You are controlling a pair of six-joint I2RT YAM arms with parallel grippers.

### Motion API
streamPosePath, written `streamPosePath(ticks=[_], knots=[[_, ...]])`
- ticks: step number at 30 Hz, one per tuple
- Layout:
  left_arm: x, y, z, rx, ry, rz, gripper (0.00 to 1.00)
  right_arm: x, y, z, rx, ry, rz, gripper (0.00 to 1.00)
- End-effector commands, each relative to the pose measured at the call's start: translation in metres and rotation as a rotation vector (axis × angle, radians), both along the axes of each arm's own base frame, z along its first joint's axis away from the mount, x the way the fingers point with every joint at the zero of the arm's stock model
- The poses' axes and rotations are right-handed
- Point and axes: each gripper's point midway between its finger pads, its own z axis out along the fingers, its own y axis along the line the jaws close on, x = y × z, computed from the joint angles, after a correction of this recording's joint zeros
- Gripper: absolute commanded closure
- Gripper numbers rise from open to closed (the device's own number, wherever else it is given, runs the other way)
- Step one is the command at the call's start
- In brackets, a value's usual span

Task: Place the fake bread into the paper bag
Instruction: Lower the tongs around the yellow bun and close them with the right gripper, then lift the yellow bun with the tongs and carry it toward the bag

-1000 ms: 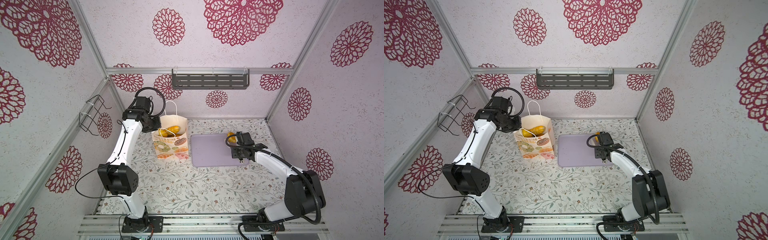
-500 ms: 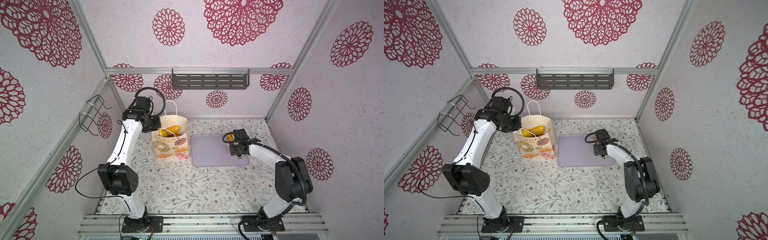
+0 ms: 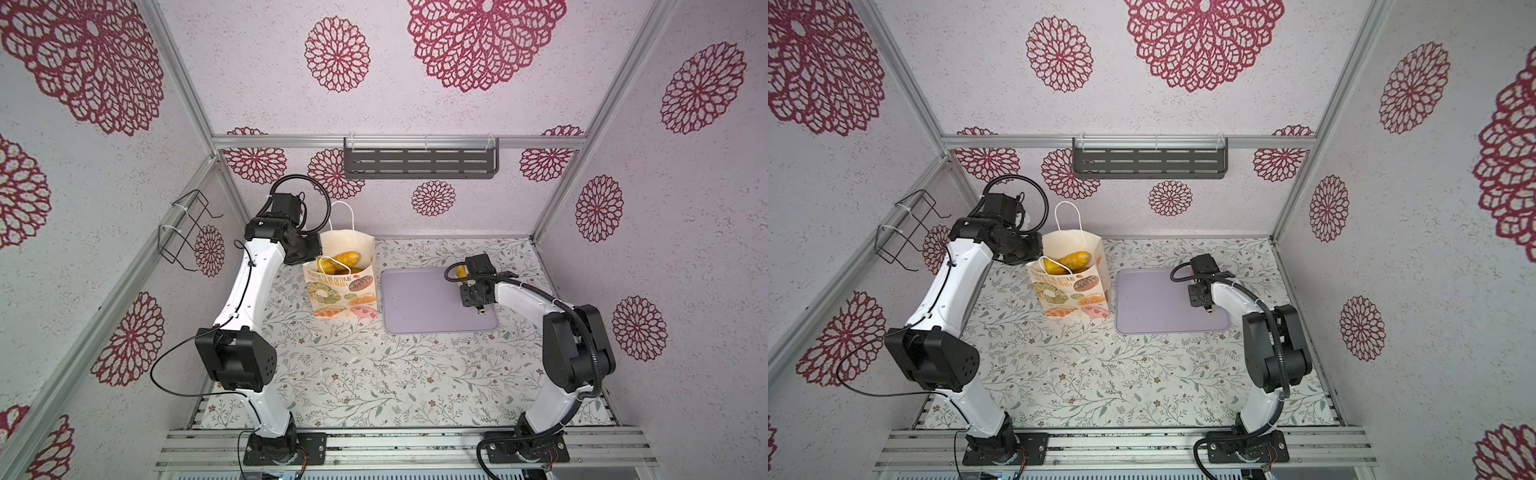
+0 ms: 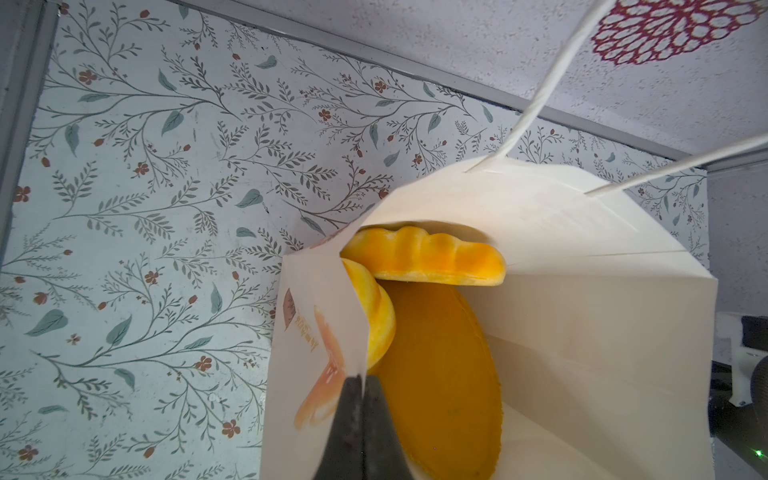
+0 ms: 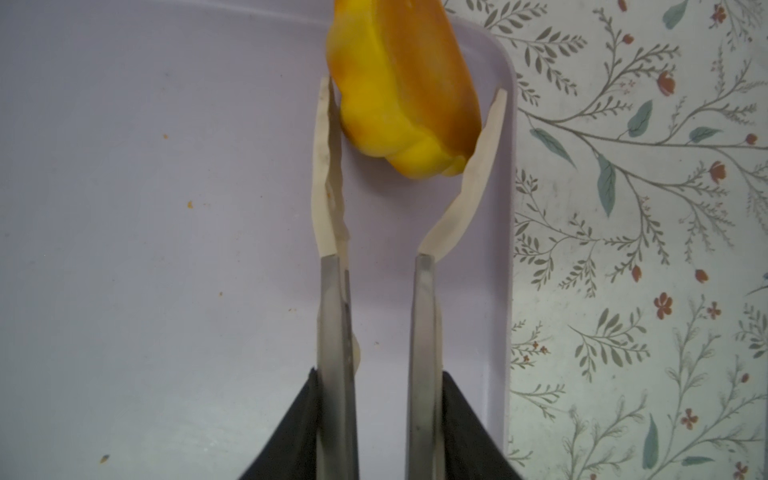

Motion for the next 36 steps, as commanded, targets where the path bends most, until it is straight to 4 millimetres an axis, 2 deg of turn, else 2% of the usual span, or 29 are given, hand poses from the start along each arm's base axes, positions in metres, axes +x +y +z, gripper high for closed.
streamPosePath(ticks=[1,10,14,36], knots=[[-0.004,-0.006,0.015,-0.01,-0.041,-0.022,1.0,0.009,-0.003,0.014,-0.002,-0.031,0.003,0.64],[-0.005,-0.007,0.015,-0.011,-0.041,-0.023,1.0,0.004,0.004,0.02,0.053,-0.031,0.017,0.85],[-0.005,-0.007,0.016,-0.014,-0.041,-0.024,1.0,-0.002,0.009,0.028,0.099,-0.045,0.02,0.89],[-0.005,-0.009,0.017,-0.014,-0.046,-0.028,1.0,-0.032,0.023,0.082,0.312,-0.172,-0.001,0.98]])
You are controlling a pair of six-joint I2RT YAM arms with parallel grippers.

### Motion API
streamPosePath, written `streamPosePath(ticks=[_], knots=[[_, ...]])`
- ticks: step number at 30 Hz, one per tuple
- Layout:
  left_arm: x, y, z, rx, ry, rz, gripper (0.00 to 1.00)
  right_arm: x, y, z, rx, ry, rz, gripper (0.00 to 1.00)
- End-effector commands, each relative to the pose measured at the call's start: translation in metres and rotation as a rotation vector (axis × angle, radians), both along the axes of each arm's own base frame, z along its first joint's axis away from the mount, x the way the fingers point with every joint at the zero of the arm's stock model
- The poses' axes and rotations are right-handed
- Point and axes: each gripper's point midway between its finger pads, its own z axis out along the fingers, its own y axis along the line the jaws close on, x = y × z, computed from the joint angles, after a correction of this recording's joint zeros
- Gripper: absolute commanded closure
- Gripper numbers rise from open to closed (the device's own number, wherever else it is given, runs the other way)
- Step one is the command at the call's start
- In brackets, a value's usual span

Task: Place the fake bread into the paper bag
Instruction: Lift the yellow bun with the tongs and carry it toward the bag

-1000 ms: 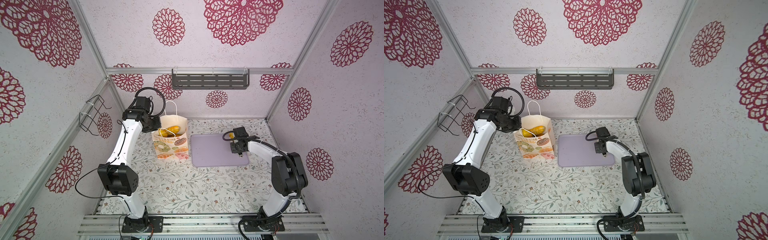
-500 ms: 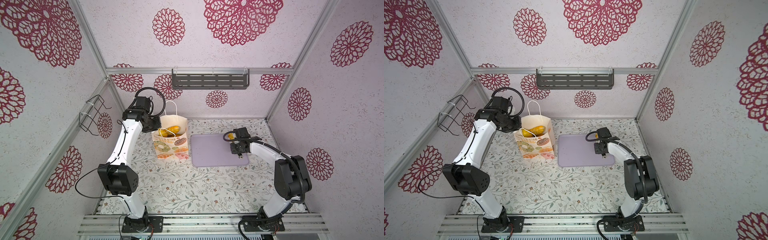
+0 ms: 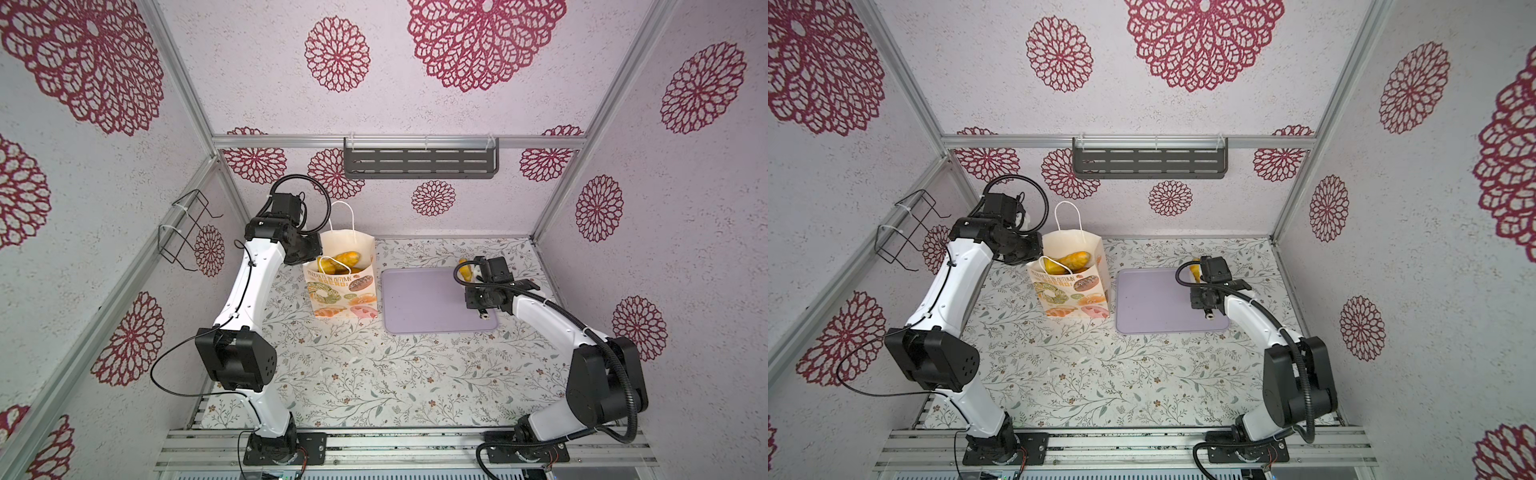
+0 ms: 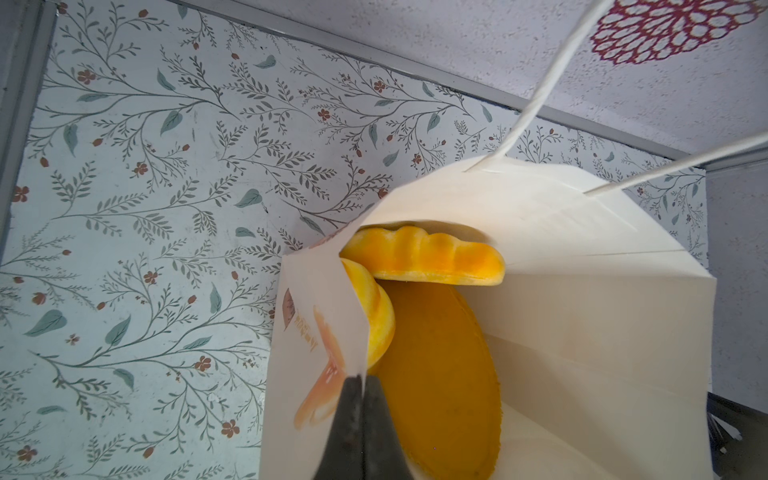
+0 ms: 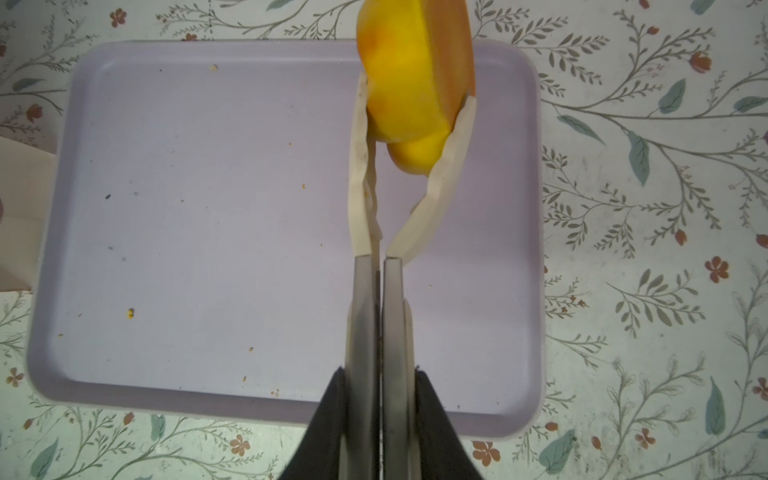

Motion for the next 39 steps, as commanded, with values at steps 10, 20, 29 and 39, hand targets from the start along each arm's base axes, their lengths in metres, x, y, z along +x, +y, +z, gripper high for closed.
streamPosePath(ticks=[10,20,29,39], knots=[[-0.006,-0.007,0.019,-0.011,-0.05,-0.024,1.0,-0.004,0.017,0.067,0.184,-0.171,-0.015,1.0],[-0.007,-0.005,0.02,0.0,-0.054,-0.018,1.0,-0.01,0.03,0.099,0.241,-0.238,0.009,1.0],[-0.007,-0.004,0.021,0.002,-0.057,-0.016,1.0,-0.015,0.043,0.119,0.273,-0.278,0.033,1.0],[-0.007,-0.004,0.021,0.003,-0.055,-0.016,1.0,-0.024,0.058,0.149,0.313,-0.354,0.058,1.0]])
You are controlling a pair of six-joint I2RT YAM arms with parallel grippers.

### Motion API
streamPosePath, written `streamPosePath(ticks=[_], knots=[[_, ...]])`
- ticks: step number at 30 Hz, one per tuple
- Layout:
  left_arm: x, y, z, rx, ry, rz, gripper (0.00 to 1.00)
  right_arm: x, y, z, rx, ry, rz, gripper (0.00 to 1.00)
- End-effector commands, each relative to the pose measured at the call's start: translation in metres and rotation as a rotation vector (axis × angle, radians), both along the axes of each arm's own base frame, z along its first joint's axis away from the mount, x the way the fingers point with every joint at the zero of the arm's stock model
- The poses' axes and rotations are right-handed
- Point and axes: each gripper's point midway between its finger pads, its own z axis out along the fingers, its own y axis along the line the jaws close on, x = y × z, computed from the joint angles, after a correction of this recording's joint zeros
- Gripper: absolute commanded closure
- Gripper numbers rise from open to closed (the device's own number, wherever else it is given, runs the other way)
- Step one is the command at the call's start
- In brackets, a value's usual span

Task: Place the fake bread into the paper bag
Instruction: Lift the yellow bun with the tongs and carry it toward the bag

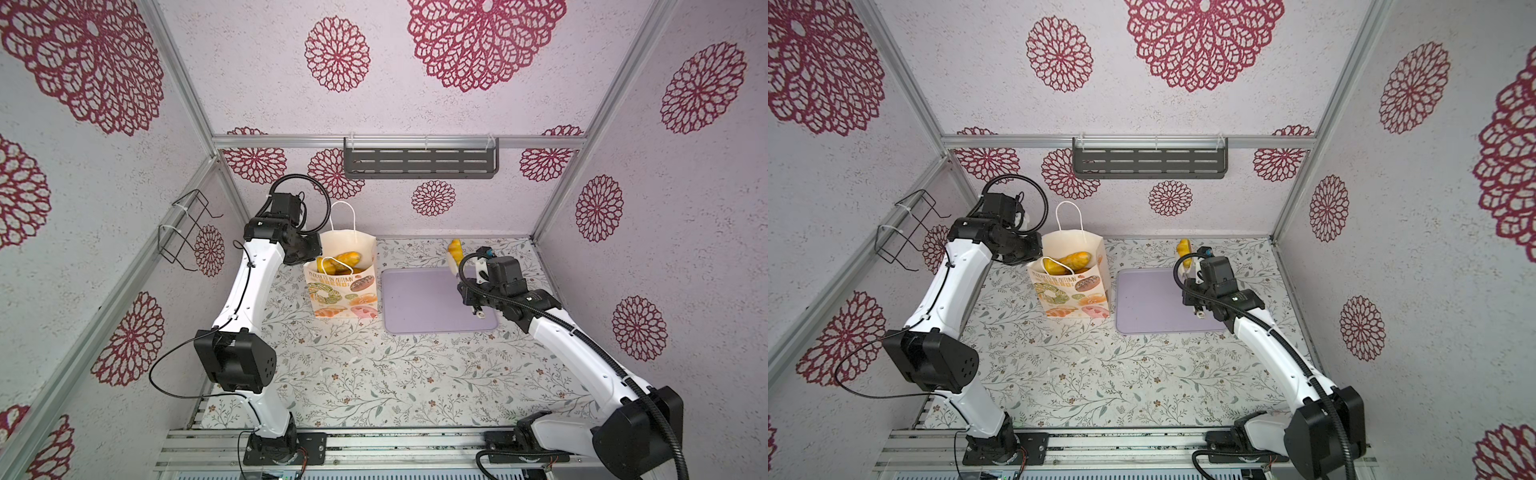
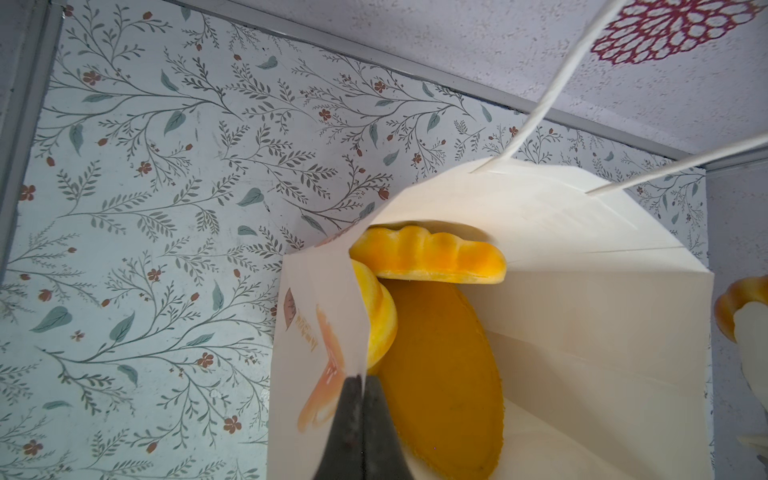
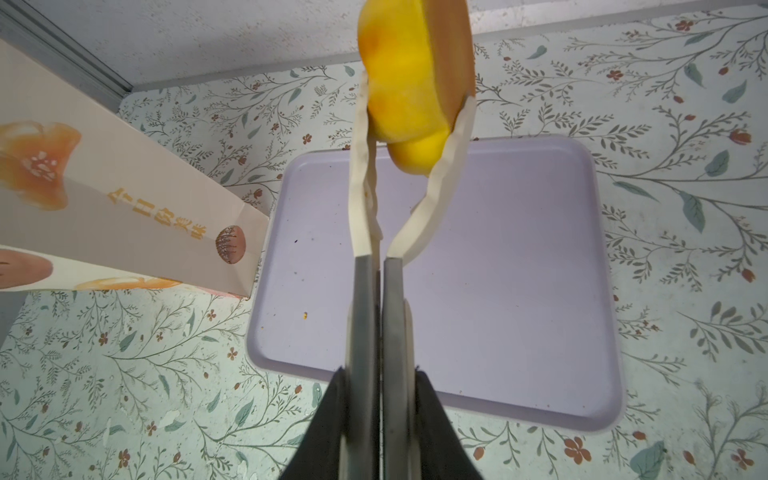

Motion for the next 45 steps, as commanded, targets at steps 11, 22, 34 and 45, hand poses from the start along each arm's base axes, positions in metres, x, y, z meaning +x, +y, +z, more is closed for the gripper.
streamPosePath(ticks=[11,22,34,45], knots=[[-0.005,-0.006,0.019,-0.003,-0.056,-0.021,1.0,0.0,0.028,0.081,0.085,-0.208,0.03,1.0],[-0.004,-0.006,0.019,-0.004,-0.054,-0.022,1.0,-0.01,0.054,0.117,0.147,-0.275,0.088,1.0],[-0.005,-0.007,0.019,-0.004,-0.055,-0.023,1.0,-0.022,0.092,0.142,0.219,-0.322,0.169,1.0],[-0.005,-0.007,0.02,-0.004,-0.057,-0.023,1.0,-0.028,0.122,0.156,0.231,-0.345,0.229,1.0]])
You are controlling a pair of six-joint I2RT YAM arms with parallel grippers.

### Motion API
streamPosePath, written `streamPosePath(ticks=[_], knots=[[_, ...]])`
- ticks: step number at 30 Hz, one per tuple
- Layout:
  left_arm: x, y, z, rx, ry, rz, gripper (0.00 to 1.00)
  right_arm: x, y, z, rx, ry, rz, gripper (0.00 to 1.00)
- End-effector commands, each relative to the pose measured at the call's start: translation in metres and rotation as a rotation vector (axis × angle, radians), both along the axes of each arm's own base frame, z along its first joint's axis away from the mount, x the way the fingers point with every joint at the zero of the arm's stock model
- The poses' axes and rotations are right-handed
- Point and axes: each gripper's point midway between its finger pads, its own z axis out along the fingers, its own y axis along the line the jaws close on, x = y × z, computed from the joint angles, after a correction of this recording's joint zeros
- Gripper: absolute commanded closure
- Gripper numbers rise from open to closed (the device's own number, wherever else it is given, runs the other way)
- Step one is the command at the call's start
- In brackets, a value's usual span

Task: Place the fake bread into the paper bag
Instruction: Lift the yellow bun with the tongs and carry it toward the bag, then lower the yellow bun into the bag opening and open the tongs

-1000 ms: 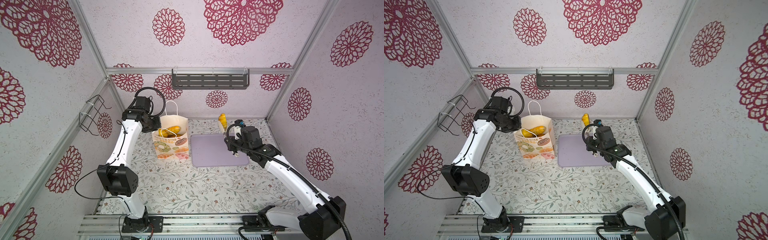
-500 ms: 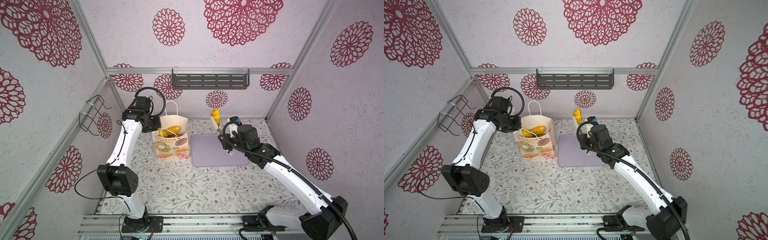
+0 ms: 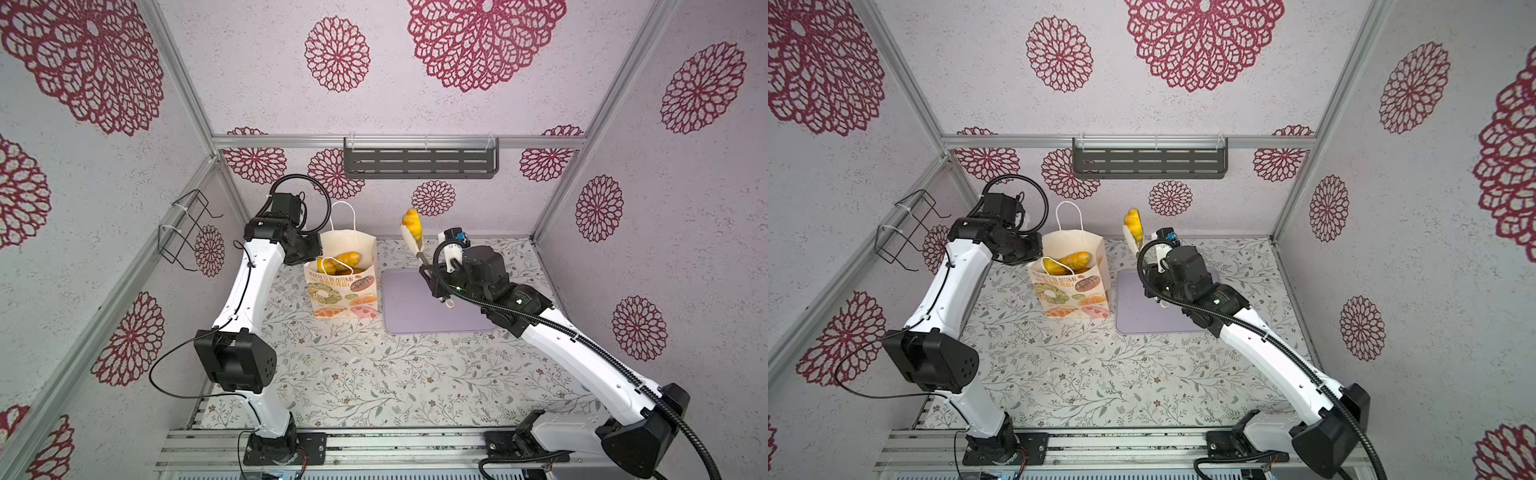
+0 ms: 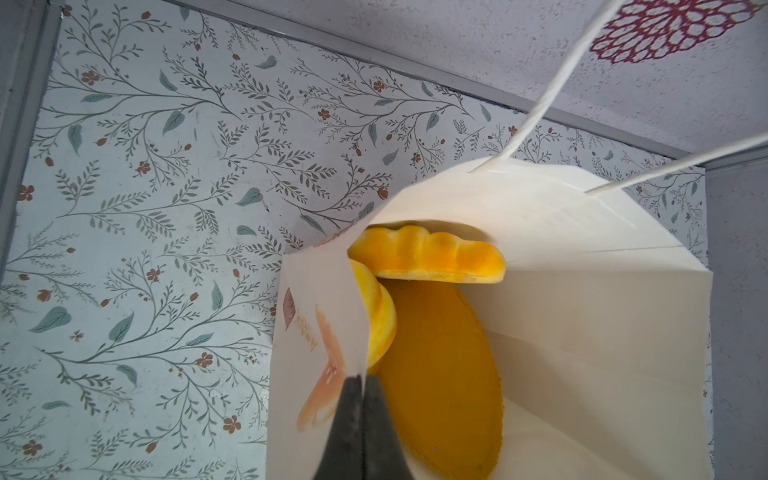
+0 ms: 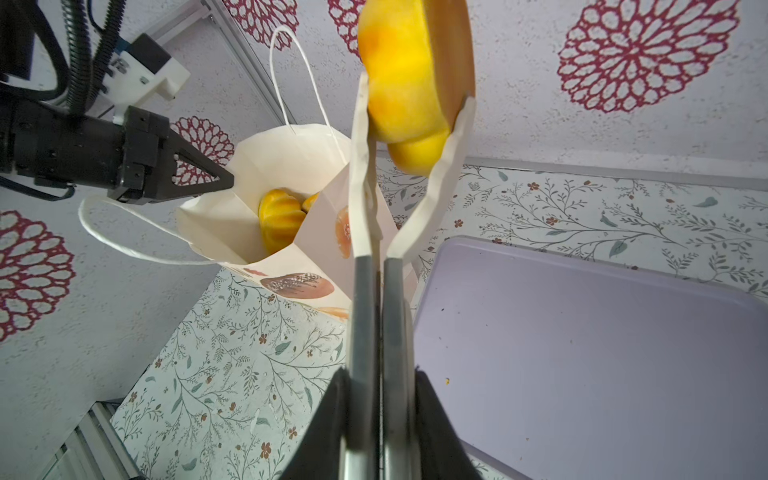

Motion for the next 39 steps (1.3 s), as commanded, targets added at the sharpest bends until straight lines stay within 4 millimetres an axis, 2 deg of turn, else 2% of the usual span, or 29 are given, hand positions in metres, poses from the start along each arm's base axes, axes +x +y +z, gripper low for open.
streamPosePath(ticks=[1,9,39], knots=[[-0.005,-0.006,0.02,-0.004,-0.057,-0.02,1.0,0.002,0.009,0.047,0.087,-0.109,0.0,1.0],[-0.005,-0.005,0.021,0.0,-0.061,-0.019,1.0,-0.003,0.031,0.051,0.082,-0.12,0.041,1.0],[-0.006,-0.005,0.022,-0.002,-0.062,-0.02,1.0,-0.019,0.118,0.037,0.055,-0.09,0.213,1.0]])
